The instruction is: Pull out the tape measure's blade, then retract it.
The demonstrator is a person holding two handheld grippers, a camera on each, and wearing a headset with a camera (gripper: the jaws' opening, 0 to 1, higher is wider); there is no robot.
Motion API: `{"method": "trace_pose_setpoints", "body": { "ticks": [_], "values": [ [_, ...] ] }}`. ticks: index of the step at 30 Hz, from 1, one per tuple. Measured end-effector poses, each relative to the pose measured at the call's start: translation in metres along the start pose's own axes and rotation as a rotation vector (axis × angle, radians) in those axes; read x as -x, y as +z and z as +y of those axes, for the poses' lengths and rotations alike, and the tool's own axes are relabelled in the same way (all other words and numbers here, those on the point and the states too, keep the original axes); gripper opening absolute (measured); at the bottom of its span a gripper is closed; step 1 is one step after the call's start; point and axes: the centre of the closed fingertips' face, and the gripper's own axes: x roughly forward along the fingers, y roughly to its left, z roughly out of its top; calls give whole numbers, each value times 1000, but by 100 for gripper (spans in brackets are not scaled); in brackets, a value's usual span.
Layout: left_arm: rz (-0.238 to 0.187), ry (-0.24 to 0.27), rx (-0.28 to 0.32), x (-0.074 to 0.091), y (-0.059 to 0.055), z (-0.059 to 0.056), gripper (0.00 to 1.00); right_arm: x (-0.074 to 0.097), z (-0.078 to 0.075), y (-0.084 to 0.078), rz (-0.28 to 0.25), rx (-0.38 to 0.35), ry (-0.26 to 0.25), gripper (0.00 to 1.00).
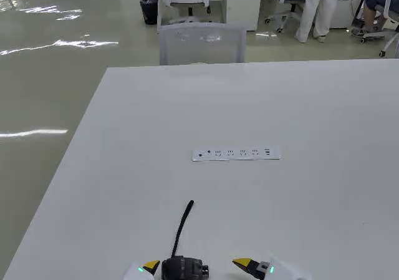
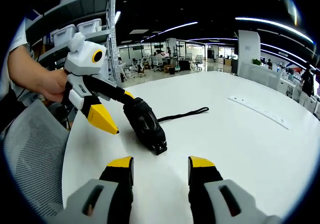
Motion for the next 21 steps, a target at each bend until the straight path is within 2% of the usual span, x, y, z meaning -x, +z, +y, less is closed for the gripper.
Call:
{"method": "trace_pose_setpoints", "body": {
  "ticks": [8, 21],
  "values": [
    [-21, -29, -23, 10, 4, 1, 74, 14, 1, -2, -7, -26, -29, 47],
    [-29, -48, -31, 29, -4, 5, 75, 38, 1, 2, -27, -43, -73, 51]
  ]
}}
